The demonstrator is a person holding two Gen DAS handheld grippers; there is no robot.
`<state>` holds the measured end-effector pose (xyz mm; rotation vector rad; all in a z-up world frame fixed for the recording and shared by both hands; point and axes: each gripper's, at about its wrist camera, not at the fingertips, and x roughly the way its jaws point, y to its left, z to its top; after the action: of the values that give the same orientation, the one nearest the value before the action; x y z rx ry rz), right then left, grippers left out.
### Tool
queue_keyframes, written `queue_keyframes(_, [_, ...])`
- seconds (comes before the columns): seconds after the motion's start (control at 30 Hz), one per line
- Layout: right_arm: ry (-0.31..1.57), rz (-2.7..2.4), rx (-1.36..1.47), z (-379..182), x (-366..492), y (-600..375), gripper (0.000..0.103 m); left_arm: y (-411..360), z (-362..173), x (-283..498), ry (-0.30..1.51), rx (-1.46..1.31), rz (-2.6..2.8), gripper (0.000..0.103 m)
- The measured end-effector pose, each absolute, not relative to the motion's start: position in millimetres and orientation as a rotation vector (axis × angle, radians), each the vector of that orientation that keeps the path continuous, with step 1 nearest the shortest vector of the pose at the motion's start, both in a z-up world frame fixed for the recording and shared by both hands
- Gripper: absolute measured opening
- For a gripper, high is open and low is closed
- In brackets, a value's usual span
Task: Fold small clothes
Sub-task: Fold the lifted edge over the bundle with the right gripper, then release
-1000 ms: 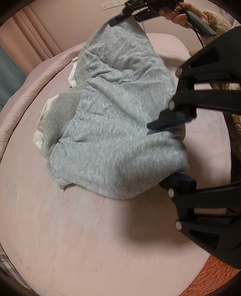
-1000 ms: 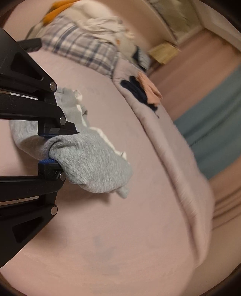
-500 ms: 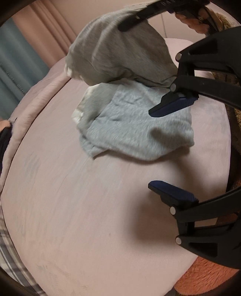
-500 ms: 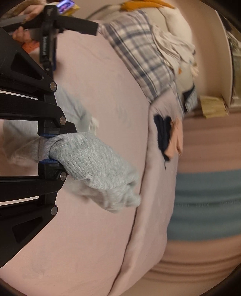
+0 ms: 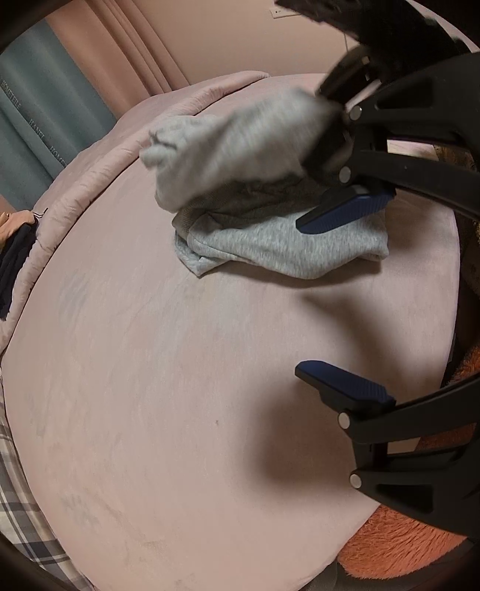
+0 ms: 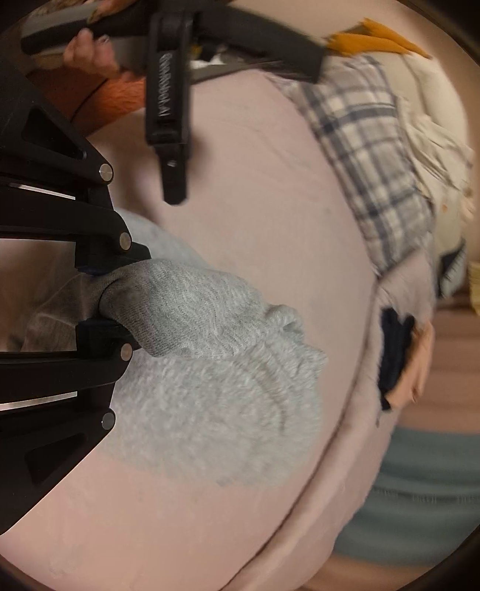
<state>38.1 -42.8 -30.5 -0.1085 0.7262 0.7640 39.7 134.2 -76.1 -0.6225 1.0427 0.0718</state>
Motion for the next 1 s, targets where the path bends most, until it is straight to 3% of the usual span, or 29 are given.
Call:
queue_keyframes(0.37, [0.894,0.834,-0.154,-74.9,40.8,-11.5,0.019,144.2,-82.2,37.2,1.044,-0.63,0.103,0.071])
queue_keyframes(0.7, [0.922,0.843,-0.078,-81.0,44.4,-20.2,0.02,142.6,-84.6,38.5,1.054,-0.62,0.093,0.071])
queue_keyframes(0.8, [0.911,0.855,-0.069,-76.2,41.2,-21.0,0.028,142.4,-82.7,37.6,1.048,-0.613,0.093,0.076])
queue_keyframes(0.87, [0.91,0.895,-0.035,-72.4,38.5,-25.5,0.047,143.2,-80.7,36.6,1.036,-0.609,0.096,0.082])
queue_keyframes(0.93, [0.917,0.946,0.007,-68.3,36.0,-29.7,0.056,143.6,-77.8,36.2,1.027,-0.603,0.099,0.084])
queue_keyframes(1.0, [0.91,0.969,0.025,-62.8,31.1,-34.5,0.058,143.9,-75.7,35.9,1.021,-0.601,0.1,0.084])
